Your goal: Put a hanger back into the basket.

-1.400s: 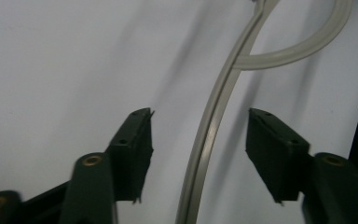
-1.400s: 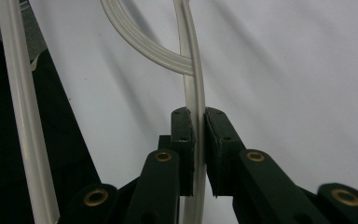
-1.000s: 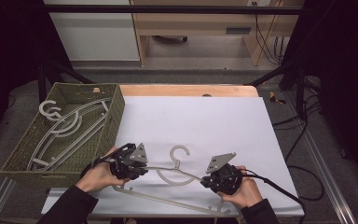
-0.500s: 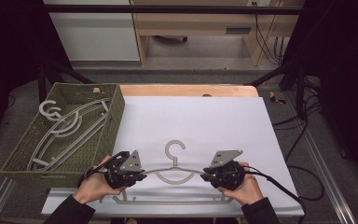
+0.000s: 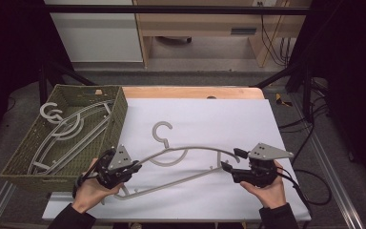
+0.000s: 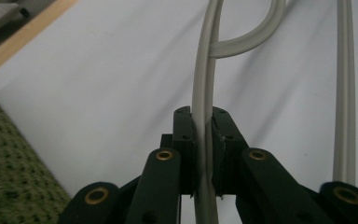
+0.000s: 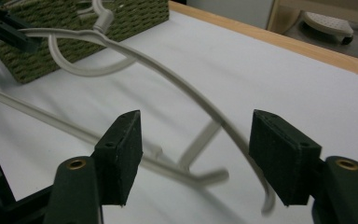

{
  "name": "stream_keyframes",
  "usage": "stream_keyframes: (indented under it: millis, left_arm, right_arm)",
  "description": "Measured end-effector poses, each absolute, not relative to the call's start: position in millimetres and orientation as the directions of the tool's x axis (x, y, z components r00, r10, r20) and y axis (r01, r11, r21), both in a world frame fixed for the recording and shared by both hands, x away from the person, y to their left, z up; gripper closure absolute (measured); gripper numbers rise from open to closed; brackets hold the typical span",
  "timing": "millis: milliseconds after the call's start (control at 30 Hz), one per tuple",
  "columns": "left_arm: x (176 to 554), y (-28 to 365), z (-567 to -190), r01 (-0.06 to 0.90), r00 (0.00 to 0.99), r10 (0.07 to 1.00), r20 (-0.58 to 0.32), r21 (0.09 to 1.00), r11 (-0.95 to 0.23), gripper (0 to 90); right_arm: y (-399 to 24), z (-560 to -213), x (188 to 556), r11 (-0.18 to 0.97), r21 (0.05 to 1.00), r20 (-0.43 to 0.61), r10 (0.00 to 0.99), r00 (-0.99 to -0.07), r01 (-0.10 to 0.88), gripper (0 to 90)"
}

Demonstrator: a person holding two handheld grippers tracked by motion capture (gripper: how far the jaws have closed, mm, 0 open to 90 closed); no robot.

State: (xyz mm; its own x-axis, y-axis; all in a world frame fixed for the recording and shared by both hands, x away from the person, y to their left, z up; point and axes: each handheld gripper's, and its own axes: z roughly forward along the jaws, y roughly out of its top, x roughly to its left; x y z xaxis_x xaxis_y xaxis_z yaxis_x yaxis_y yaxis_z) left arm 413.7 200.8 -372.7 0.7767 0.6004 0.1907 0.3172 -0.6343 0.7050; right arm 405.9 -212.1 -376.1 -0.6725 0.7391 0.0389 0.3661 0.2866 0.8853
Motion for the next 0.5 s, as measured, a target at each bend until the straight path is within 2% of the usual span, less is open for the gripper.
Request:
stream_keyframes:
  millis: [133,233,500]
  left_arm:
    - [413,210,-361,0.320,0.746,0.634,0.205,0.724,-0.611,81.9]
    - [413,217,-353,0.313,0.732,0.645,0.219,0.733,-0.604,82.0]
    - [416,235,-325,0.295,0.683,0.691,0.237,0.776,-0.557,81.9]
  right_arm:
    - [-226,-378,402,0.210,0.906,0.077,0.770,-0.633,0.366,23.3]
    - [-232,-382,400,0.206,0.905,0.074,0.785,-0.615,0.372,15.5]
    - [-243,-396,398,0.181,0.897,0.093,0.814,-0.573,0.403,8.5]
